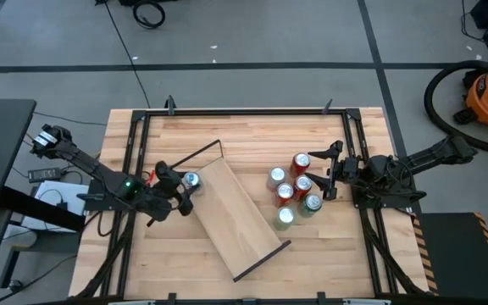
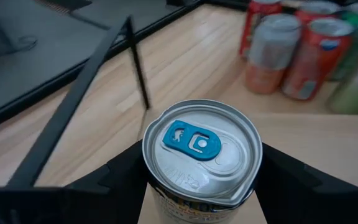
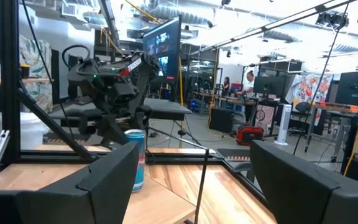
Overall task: Place canned beverage on shelf
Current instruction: Put the blue soda can on the shelf
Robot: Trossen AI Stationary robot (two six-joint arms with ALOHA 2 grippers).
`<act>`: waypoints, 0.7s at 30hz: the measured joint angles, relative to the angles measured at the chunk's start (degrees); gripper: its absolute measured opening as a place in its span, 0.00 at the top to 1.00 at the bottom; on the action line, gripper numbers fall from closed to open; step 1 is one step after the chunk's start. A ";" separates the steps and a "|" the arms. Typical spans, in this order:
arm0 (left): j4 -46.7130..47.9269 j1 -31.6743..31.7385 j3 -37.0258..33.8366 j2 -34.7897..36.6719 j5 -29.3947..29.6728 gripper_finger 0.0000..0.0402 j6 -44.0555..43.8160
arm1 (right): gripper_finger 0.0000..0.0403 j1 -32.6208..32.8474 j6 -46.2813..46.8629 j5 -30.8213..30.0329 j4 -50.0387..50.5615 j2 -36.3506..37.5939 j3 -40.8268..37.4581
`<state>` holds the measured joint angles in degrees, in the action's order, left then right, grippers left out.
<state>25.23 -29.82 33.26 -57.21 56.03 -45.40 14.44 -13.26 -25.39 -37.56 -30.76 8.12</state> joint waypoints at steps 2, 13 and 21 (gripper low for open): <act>2.23 0.00 0.06 0.02 0.54 0.38 -3.07 | 0.21 0.02 0.00 -0.02 0.04 0.00 0.00; 2.87 0.02 0.13 0.04 -0.95 0.36 -6.63 | 0.21 0.02 0.22 0.00 -0.09 0.00 0.00; 3.25 0.06 -0.04 -0.09 -4.53 0.23 -7.02 | 0.21 0.00 0.22 0.00 -0.09 0.00 0.00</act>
<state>28.49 -29.76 33.21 -57.30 51.50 -52.43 14.44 -13.04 -25.39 -37.65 -30.76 8.12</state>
